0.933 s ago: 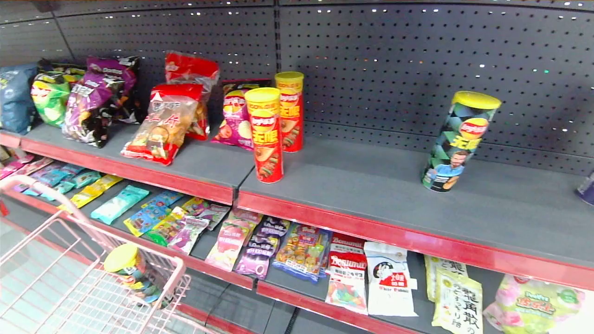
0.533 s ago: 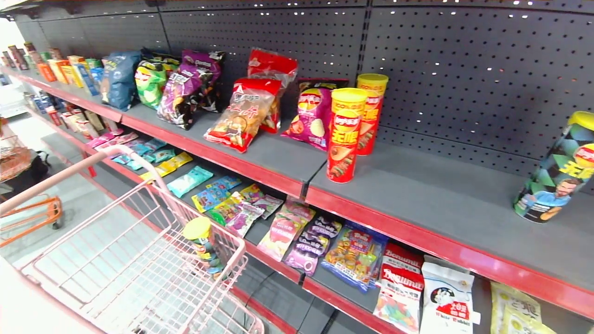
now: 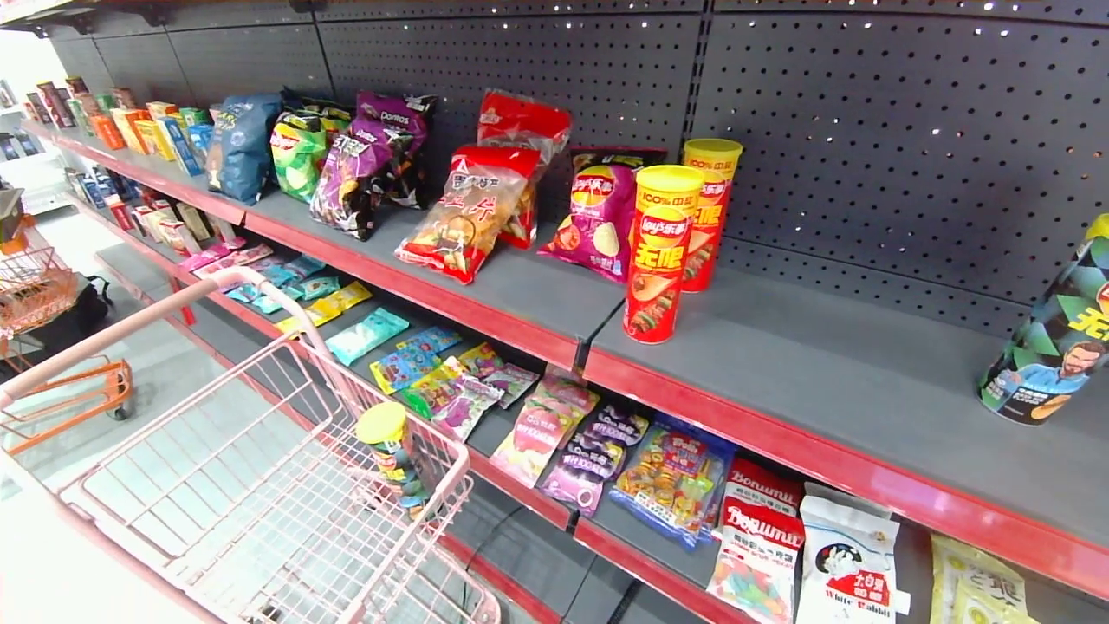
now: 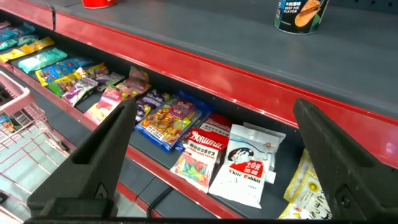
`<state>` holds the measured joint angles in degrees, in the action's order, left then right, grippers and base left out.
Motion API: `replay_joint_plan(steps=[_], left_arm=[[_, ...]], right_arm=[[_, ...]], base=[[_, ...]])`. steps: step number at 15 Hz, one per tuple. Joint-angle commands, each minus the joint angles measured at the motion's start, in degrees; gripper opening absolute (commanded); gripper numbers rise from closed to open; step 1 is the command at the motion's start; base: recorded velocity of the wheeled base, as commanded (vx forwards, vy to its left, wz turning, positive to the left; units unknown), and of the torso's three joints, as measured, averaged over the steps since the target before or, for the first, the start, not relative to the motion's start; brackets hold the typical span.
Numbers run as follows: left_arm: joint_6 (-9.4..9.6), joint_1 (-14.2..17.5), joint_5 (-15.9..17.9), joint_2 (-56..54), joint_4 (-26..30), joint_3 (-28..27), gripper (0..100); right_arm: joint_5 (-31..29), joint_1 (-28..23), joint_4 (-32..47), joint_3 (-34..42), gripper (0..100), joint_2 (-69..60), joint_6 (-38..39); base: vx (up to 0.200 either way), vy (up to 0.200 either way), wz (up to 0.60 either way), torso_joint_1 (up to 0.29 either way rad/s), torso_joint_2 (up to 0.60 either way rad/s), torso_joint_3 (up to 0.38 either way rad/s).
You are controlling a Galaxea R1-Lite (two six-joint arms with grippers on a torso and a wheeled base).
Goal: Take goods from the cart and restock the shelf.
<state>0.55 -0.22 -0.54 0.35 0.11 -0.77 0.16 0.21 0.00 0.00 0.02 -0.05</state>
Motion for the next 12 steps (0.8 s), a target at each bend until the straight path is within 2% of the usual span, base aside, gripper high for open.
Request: replay_joint_plan(steps=[1,2,3,5,7,9,12], left_arm=[[-7.32,-0.92,-1.22,13.88,0.24,-16.63,100],[-12.06,-0.84,-2.28,20.04,0.24,-22.52,100],[-13.56,-0.04,-7.02,33.4,0.15,-34.12,100],[-12.5,-0.04,-8.16,42.45,-0.2,-36.41,100],[-12.77,-0.04,-6.06,48.51,-0.37,-34.3,100],[-11.8,-0.22,-0.78,53.44,-1.43,-31.66,100],[-10.83,-0.75,2.91,56.51,-2.22,-30.52,100]], right_arm=[[0.02,-0.03,0.0,0.0,100,0.06,-0.04],[0.11,-0.03,0.0,0.0,100,0.06,-0.04],[0.11,-0.03,-0.09,0.0,100,0.06,-0.04],[0.11,-0.03,-0.09,0.0,100,0.06,-0.04],[0.11,-0.03,-0.09,0.0,100,0.06,0.05],[0.11,-0.03,0.0,0.0,100,0.06,-0.04],[0.11,-0.03,0.0,0.0,100,0.06,0.05]], base=[[0.0,0.0,0.0,0.0,0.0,0.0],[0.0,0.0,0.0,0.0,0.0,0.0],[0.0,0.0,0.0,0.0,0.0,0.0],[0.0,0.0,0.0,0.0,0.0,0.0],[0.0,0.0,0.0,0.0,0.0,0.0],[0.0,0.0,0.0,0.0,0.0,0.0],[0.0,0.0,0.0,0.0,0.0,0.0]])
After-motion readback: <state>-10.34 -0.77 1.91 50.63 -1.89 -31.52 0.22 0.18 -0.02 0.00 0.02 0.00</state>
